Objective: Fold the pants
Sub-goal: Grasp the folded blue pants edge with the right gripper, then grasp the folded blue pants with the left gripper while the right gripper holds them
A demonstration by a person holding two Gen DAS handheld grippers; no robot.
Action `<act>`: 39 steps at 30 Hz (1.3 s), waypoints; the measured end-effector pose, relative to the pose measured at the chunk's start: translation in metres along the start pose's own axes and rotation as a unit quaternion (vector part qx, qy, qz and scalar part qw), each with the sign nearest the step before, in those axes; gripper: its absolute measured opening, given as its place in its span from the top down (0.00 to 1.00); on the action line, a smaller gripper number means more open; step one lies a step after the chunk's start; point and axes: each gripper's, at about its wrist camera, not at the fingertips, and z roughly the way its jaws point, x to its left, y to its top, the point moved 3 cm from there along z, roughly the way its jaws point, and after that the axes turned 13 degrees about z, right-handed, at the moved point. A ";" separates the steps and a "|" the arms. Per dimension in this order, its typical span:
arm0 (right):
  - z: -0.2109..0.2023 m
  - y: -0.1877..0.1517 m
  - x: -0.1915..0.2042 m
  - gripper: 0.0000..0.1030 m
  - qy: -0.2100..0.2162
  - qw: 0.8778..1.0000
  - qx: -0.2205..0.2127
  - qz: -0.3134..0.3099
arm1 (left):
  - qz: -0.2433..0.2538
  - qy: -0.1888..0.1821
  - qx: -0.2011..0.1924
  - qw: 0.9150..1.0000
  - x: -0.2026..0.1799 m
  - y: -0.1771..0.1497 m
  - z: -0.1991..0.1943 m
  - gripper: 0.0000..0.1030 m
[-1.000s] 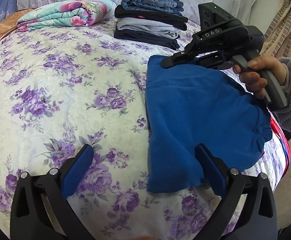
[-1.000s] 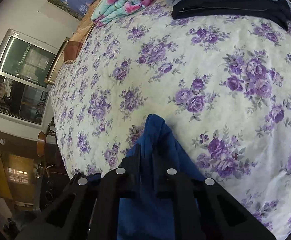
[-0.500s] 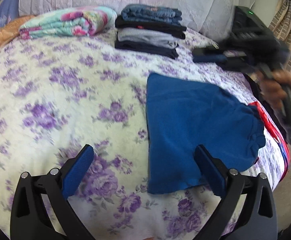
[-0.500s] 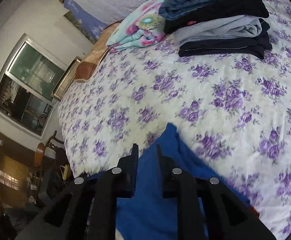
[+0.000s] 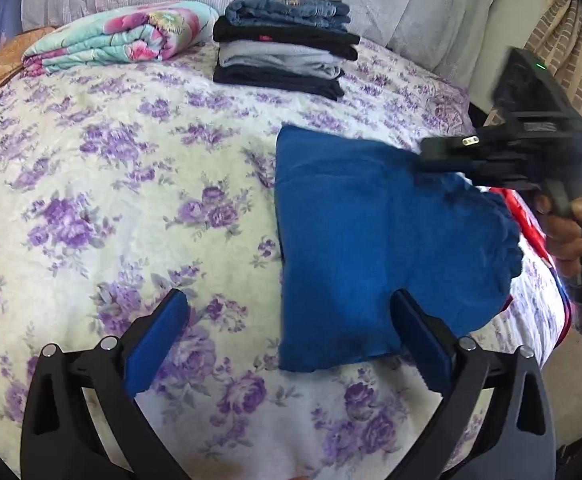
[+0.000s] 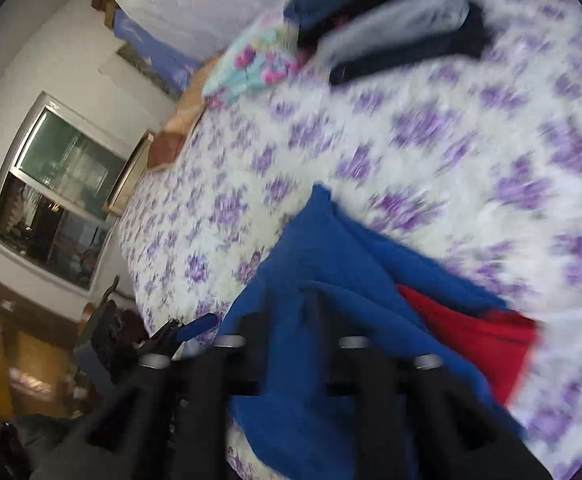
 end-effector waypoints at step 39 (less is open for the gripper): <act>-0.016 -0.108 -0.087 0.03 0.106 0.960 -0.147 0.215 | -0.086 -0.163 0.030 0.982 0.003 0.023 0.044 0.04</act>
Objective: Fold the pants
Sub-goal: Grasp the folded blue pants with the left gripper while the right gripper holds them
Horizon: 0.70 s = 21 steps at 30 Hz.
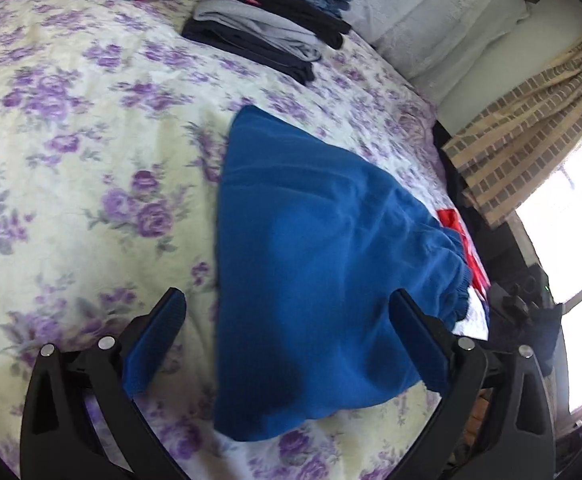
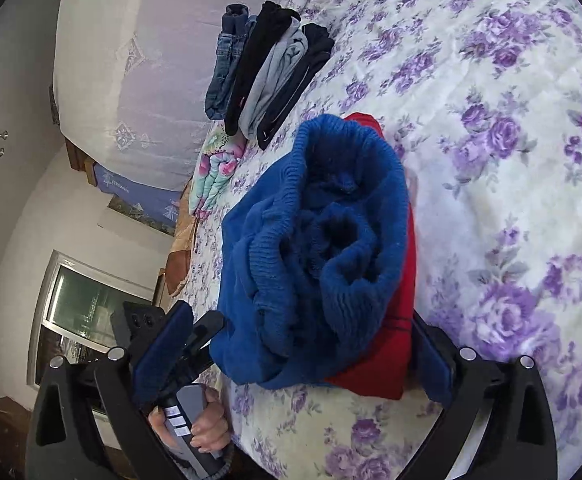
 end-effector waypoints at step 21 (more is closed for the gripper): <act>-0.014 0.007 0.017 0.62 0.021 0.998 -0.029 -0.054 | -0.019 -0.095 -0.021 0.995 0.003 0.025 0.004 0.73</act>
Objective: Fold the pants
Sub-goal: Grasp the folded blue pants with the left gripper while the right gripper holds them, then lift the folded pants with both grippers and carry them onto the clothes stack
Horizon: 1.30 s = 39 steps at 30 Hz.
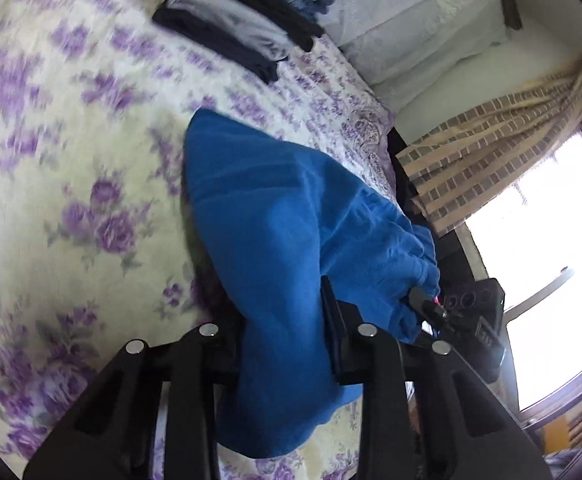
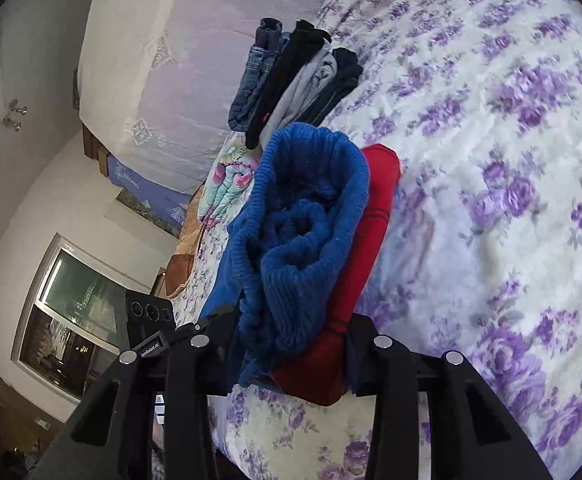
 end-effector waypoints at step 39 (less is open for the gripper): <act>0.253 0.409 0.163 0.56 0.003 0.997 0.017 -0.077 | 0.055 0.162 -0.076 0.982 0.149 0.461 0.065 0.40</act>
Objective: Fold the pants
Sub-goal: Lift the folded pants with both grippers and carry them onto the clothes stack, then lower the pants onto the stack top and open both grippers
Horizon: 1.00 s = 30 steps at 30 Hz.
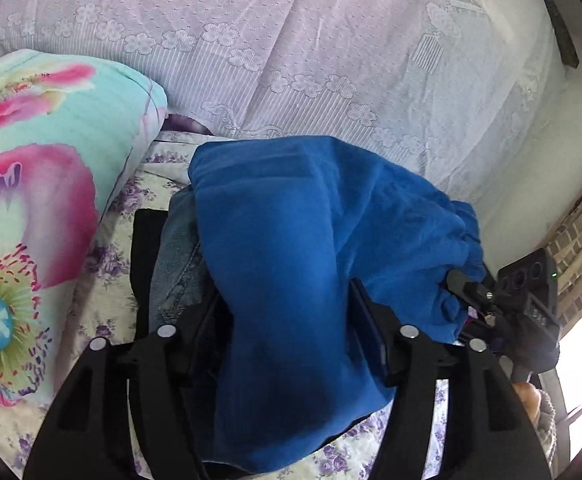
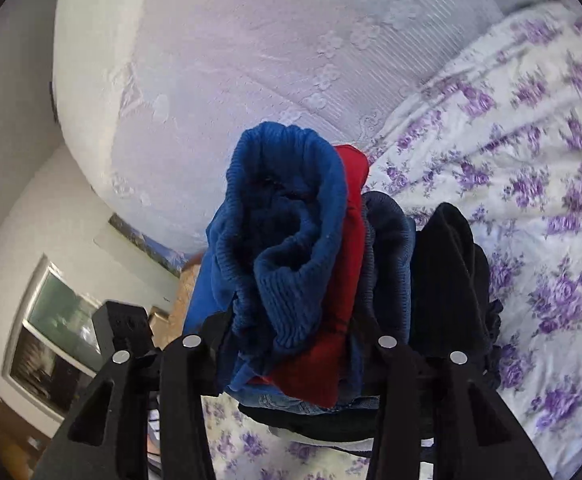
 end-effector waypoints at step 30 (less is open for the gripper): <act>0.006 0.019 0.033 0.65 -0.072 0.994 -0.046 -0.063 | 0.110 0.151 0.020 0.982 -0.054 0.010 0.010 0.19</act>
